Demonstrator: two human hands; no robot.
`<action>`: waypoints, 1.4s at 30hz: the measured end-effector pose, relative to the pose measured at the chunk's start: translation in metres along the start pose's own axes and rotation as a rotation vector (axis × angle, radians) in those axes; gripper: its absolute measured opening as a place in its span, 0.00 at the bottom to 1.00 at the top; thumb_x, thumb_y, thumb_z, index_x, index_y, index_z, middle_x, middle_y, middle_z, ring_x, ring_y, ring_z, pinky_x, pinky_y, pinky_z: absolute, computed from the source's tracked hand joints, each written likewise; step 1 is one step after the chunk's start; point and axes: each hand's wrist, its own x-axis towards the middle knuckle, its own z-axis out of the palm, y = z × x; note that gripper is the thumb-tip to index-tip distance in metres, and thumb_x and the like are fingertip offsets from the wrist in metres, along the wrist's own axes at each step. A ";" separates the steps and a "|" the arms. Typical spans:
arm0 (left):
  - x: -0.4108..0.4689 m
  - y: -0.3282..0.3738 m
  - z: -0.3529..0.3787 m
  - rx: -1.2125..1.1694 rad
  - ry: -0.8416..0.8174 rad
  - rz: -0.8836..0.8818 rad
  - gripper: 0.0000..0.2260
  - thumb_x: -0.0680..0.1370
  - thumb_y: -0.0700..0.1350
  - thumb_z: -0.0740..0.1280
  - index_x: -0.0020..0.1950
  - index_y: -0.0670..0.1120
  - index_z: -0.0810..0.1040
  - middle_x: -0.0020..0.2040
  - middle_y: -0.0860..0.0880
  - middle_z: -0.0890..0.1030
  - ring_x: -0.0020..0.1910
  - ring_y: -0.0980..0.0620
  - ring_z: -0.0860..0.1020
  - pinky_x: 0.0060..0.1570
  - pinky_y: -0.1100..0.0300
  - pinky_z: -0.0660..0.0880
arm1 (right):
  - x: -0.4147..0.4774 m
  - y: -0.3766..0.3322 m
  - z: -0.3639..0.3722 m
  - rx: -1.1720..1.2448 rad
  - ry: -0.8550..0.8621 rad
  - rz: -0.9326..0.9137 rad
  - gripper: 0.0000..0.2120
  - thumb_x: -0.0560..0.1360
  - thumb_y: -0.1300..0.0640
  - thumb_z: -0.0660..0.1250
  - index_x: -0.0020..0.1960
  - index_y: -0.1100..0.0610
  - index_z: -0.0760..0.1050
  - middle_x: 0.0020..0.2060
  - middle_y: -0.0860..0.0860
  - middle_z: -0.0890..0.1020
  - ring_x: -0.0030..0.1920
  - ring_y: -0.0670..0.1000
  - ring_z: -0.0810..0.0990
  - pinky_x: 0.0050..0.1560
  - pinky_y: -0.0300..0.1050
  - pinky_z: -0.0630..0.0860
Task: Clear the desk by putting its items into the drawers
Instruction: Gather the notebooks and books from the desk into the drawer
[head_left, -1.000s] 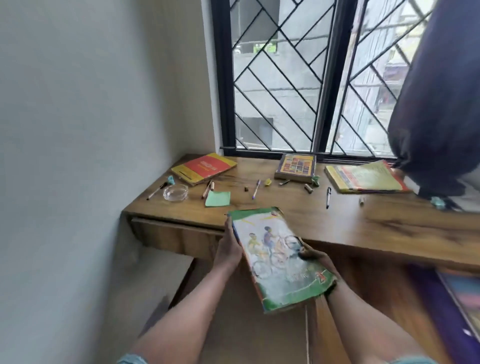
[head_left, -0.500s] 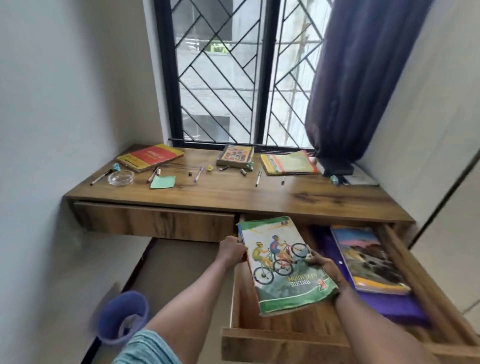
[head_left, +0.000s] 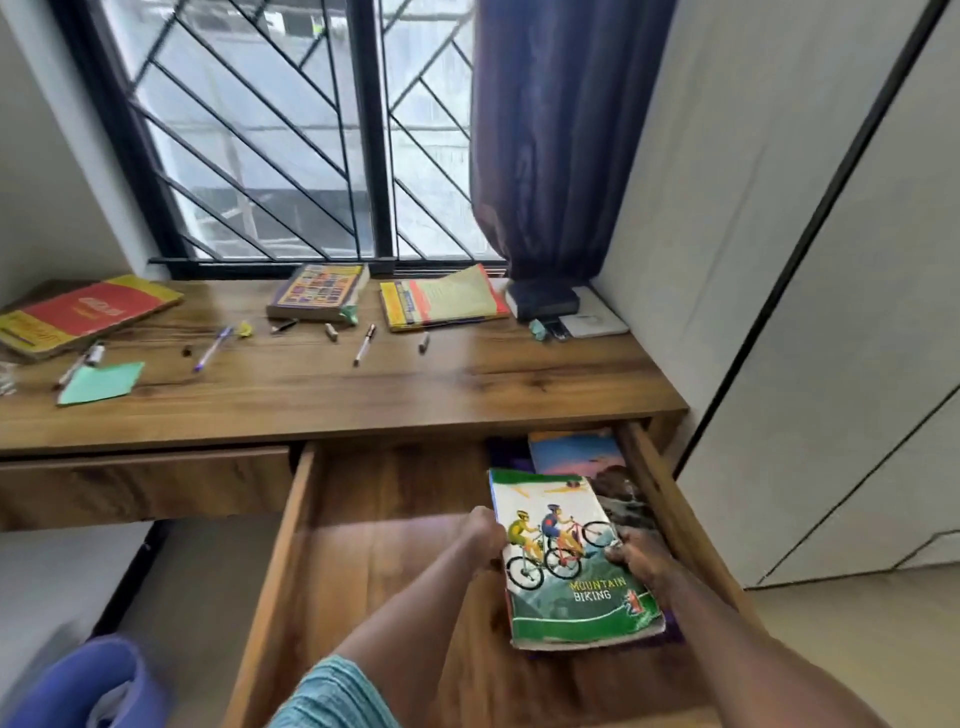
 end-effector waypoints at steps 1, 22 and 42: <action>0.011 0.002 0.012 -0.001 0.020 -0.004 0.12 0.72 0.33 0.61 0.53 0.35 0.78 0.44 0.43 0.80 0.43 0.48 0.77 0.36 0.58 0.74 | 0.010 -0.001 -0.008 -0.066 0.018 -0.022 0.15 0.73 0.72 0.63 0.57 0.63 0.77 0.47 0.59 0.82 0.43 0.56 0.80 0.48 0.44 0.77; 0.075 0.047 0.095 0.397 0.097 0.078 0.26 0.81 0.38 0.56 0.78 0.48 0.54 0.70 0.39 0.71 0.66 0.40 0.72 0.64 0.54 0.70 | 0.091 0.005 0.012 -0.824 0.016 -0.240 0.28 0.81 0.43 0.48 0.78 0.50 0.45 0.77 0.54 0.40 0.76 0.57 0.38 0.74 0.57 0.39; 0.001 0.033 -0.010 0.489 0.195 0.145 0.20 0.80 0.40 0.55 0.71 0.50 0.66 0.66 0.42 0.75 0.64 0.43 0.74 0.63 0.53 0.72 | 0.047 -0.072 0.111 -0.905 0.018 -0.452 0.22 0.81 0.53 0.49 0.75 0.54 0.56 0.75 0.57 0.57 0.75 0.59 0.56 0.73 0.54 0.55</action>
